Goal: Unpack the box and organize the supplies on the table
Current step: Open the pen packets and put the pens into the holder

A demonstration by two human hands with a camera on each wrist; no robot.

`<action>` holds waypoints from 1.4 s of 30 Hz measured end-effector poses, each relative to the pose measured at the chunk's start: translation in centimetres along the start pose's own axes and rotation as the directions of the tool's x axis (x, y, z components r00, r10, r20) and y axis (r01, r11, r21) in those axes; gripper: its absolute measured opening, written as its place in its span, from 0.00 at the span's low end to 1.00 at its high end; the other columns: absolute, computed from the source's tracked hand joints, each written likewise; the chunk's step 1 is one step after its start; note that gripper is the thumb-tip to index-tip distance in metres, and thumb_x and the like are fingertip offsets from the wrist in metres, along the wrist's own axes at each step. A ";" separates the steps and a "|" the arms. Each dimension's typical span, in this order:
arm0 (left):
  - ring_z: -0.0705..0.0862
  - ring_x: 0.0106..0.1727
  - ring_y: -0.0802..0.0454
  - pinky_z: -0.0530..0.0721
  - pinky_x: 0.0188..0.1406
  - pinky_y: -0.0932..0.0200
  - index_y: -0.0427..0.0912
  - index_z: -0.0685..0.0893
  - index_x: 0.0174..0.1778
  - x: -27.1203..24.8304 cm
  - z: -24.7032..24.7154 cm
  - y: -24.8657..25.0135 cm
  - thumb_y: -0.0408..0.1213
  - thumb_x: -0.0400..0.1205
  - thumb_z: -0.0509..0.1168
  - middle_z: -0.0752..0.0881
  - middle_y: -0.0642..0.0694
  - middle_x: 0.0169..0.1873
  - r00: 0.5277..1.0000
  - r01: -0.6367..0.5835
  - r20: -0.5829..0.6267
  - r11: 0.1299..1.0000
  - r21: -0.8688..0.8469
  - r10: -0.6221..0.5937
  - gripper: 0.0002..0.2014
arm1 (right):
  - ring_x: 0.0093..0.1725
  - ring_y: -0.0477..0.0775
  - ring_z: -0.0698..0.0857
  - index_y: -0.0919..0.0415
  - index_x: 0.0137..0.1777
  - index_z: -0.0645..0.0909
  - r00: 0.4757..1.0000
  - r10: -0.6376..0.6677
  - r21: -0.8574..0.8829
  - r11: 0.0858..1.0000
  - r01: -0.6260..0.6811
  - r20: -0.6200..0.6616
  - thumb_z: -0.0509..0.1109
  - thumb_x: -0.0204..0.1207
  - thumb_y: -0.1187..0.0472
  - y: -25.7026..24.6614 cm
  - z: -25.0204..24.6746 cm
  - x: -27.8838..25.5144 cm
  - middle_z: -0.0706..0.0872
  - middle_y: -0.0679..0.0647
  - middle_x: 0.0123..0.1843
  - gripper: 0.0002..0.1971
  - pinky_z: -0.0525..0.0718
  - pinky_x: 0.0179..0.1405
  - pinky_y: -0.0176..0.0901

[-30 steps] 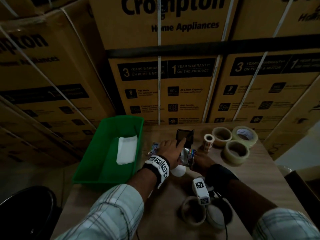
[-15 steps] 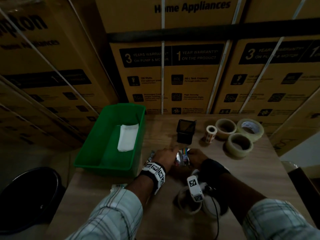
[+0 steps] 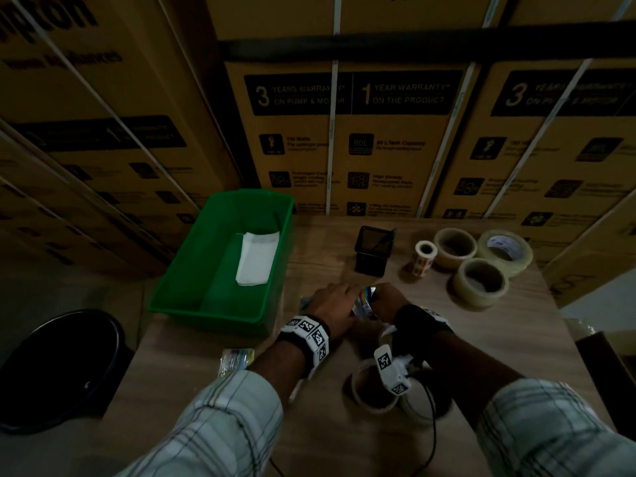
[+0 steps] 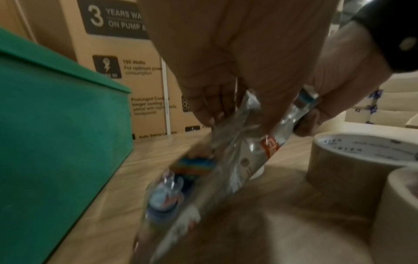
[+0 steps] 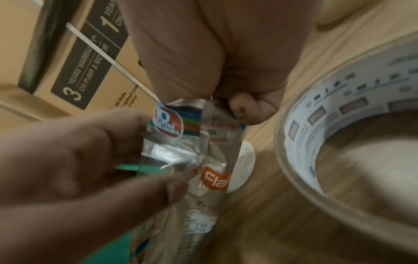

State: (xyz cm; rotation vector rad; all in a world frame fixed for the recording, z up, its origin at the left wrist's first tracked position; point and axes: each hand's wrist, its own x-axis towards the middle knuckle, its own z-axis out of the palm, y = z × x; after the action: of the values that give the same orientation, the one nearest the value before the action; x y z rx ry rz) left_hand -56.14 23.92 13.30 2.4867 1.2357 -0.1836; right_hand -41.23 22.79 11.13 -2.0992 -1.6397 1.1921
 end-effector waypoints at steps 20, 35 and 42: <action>0.78 0.66 0.36 0.79 0.58 0.46 0.45 0.73 0.71 -0.1 -3.3 2.0 0.39 0.81 0.63 0.75 0.39 0.68 0.987 -0.127 0.128 0.961 0.245 0.098 0.21 | 0.57 0.58 0.85 0.68 0.54 0.86 0.983 -0.182 -0.062 0.982 0.180 -0.033 0.64 0.78 0.67 0.8 -1.1 -1.6 0.88 0.63 0.58 0.11 0.76 0.52 0.41; 0.80 0.66 0.39 0.81 0.65 0.45 0.49 0.77 0.68 2.4 -5.1 -0.2 0.45 0.70 0.76 0.78 0.42 0.67 1.000 -0.014 0.024 0.989 0.147 0.011 0.30 | 0.38 0.61 0.80 0.65 0.43 0.81 0.726 -0.257 -0.074 0.959 0.275 -0.638 0.64 0.77 0.62 -1.4 -12.3 -3.2 0.83 0.61 0.38 0.07 0.73 0.35 0.47; 0.80 0.64 0.41 0.82 0.62 0.44 0.53 0.76 0.66 2.9 -4.5 -0.6 0.48 0.67 0.77 0.79 0.45 0.66 0.999 -0.031 0.021 0.990 0.139 0.028 0.31 | 0.52 0.68 0.83 0.66 0.53 0.82 0.810 -0.253 -0.282 0.953 0.114 -0.528 0.64 0.79 0.61 -3.0 -11.0 0.4 0.84 0.66 0.52 0.10 0.78 0.45 0.48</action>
State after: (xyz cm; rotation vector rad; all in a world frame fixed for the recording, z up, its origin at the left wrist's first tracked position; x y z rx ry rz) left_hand -55.07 28.09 16.52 2.6137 1.2156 -0.2951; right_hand -35.64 27.42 19.89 -2.0774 -1.6913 0.2679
